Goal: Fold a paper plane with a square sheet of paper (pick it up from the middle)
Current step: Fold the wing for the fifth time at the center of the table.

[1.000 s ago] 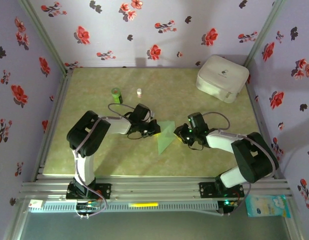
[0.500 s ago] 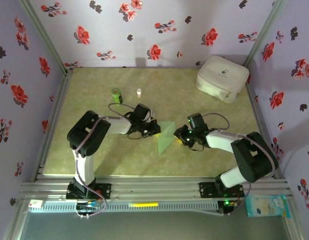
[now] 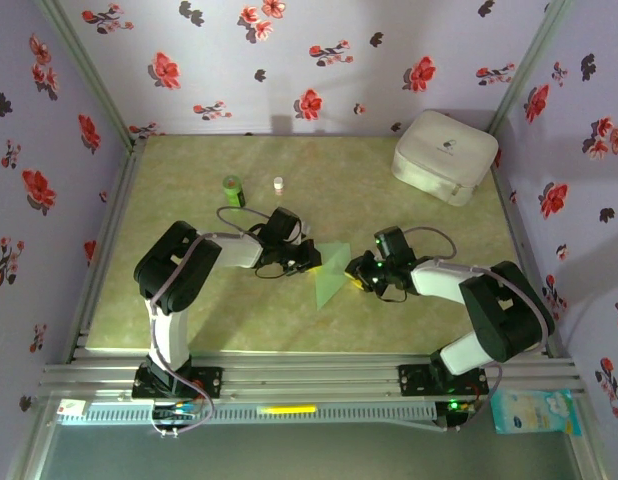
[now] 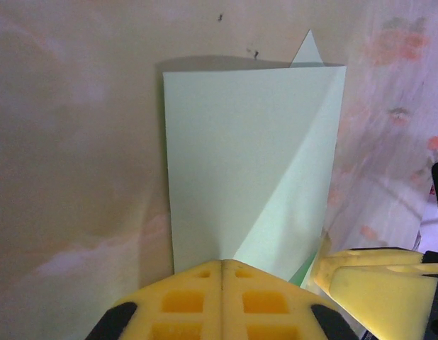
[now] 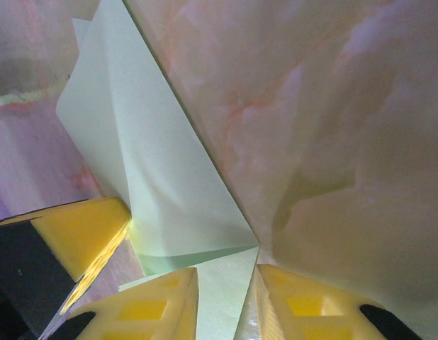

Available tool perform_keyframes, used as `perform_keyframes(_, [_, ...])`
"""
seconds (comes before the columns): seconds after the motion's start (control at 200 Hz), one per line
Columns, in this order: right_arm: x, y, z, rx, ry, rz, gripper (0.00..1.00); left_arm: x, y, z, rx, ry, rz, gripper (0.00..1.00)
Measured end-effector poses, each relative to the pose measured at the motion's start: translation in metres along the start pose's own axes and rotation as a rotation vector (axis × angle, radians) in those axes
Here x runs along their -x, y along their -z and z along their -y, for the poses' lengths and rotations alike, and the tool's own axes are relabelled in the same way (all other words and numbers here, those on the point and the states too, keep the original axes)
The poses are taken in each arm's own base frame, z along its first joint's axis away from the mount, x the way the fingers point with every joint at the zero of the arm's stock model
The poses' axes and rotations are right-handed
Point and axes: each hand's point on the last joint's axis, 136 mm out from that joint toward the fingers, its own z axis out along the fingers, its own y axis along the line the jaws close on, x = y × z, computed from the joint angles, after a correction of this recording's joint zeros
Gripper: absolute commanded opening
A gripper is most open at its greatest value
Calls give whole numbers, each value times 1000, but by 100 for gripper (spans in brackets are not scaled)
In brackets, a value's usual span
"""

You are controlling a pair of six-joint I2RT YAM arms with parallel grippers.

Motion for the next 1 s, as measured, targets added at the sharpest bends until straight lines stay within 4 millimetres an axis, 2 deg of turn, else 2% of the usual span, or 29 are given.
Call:
perform_keyframes(0.215, [-10,-3,1,-12,14,-17,27,1,0,0,-6,6,5,1])
perform_keyframes(0.525, [-11,-6,-1,-3,-6,-22,27,1,0,1,-8,14,7,0])
perform_keyframes(0.82, [-3,-7,-16,54,7,9,28,1,0,1,-8,14,7,0])
perform_keyframes(1.0, [5,-5,-18,66,3,33,29,1,0,1,-8,14,7,0])
